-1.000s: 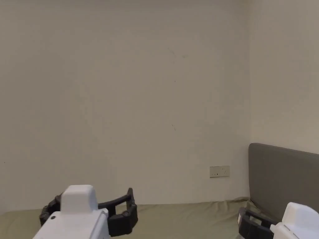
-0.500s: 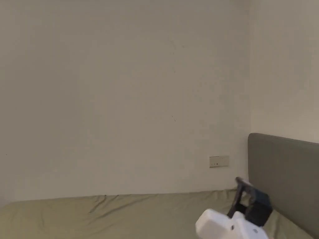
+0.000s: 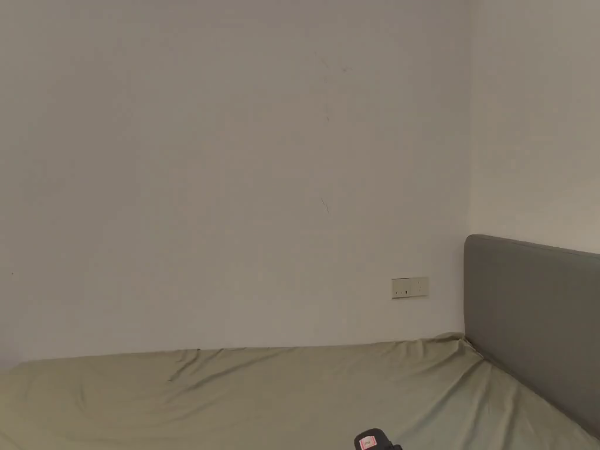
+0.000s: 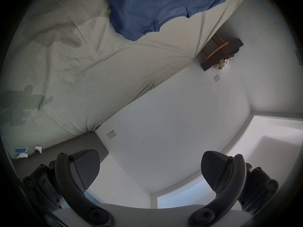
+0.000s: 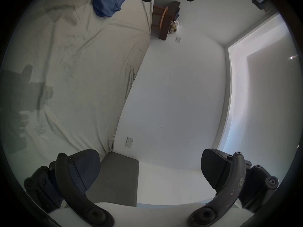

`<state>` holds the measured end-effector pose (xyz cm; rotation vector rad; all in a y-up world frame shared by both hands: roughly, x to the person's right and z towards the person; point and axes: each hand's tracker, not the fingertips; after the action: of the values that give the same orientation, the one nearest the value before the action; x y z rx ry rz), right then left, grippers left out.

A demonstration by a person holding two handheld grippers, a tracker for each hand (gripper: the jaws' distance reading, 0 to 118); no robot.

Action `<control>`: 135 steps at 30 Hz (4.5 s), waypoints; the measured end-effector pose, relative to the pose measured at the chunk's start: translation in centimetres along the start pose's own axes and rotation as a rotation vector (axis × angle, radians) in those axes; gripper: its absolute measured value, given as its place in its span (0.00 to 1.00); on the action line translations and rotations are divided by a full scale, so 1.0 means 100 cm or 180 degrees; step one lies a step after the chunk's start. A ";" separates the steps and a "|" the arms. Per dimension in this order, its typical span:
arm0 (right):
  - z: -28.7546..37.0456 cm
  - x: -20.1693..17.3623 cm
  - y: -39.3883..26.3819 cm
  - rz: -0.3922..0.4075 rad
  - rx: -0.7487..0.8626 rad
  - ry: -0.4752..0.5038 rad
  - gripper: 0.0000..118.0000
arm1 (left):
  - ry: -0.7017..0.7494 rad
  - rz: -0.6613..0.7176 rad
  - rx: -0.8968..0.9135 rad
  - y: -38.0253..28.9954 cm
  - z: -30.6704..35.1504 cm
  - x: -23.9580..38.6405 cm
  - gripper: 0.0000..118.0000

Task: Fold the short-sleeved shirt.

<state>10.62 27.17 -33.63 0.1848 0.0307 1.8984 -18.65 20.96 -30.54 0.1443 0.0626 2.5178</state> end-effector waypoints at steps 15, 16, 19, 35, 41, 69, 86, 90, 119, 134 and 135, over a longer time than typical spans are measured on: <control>-0.017 0.036 -0.159 -0.7430 0.0239 0.1135 1.00 | -0.0123 -0.7750 -0.0790 -0.180 -0.009 0.049 1.00; -0.011 0.026 -0.167 -0.7713 0.0150 0.1004 1.00 | -0.0068 -0.8044 -0.0678 -0.183 -0.007 0.043 1.00; 0.008 0.018 -0.171 -0.7416 -0.0194 0.0501 1.00 | 0.0043 -0.8287 -0.0369 -0.172 -0.006 0.041 1.00; 0.017 0.048 -0.151 -0.6493 -0.0238 0.0264 1.00 | -0.0042 -0.7932 -0.0501 -0.168 -0.008 0.057 1.00; 0.020 0.047 -0.152 -0.6389 -0.0283 0.0249 1.00 | -0.0058 -0.7953 -0.0502 -0.166 -0.008 0.056 1.00; 0.009 0.056 -0.097 -0.6348 0.0120 0.0772 0.01 | 0.0105 -0.8086 0.0183 -0.132 0.035 0.109 0.00; -0.005 0.151 0.194 -0.5768 0.2371 0.2558 0.01 | 0.1584 -0.7309 0.3622 0.009 0.296 0.254 0.00; -0.006 0.149 0.217 -0.5715 0.2422 0.2731 0.01 | 0.1820 -0.7199 0.3462 0.034 0.287 0.261 0.00; -0.132 0.020 0.203 -0.5827 0.0990 0.2923 0.01 | 0.3795 -0.6629 -0.0093 0.282 -0.120 0.112 1.00; -0.118 0.008 0.150 -0.6051 0.0756 0.2801 0.01 | 0.3518 -0.6350 -0.0014 0.252 -0.078 0.123 0.00; -0.115 0.009 0.144 -0.6047 0.0751 0.2788 0.01 | 0.3463 -0.6334 -0.0006 0.248 -0.078 0.127 0.00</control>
<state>-4.80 24.06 -43.23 -0.4293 0.7353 -0.0501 -44.17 8.10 -35.18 -0.8544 0.3864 0.3839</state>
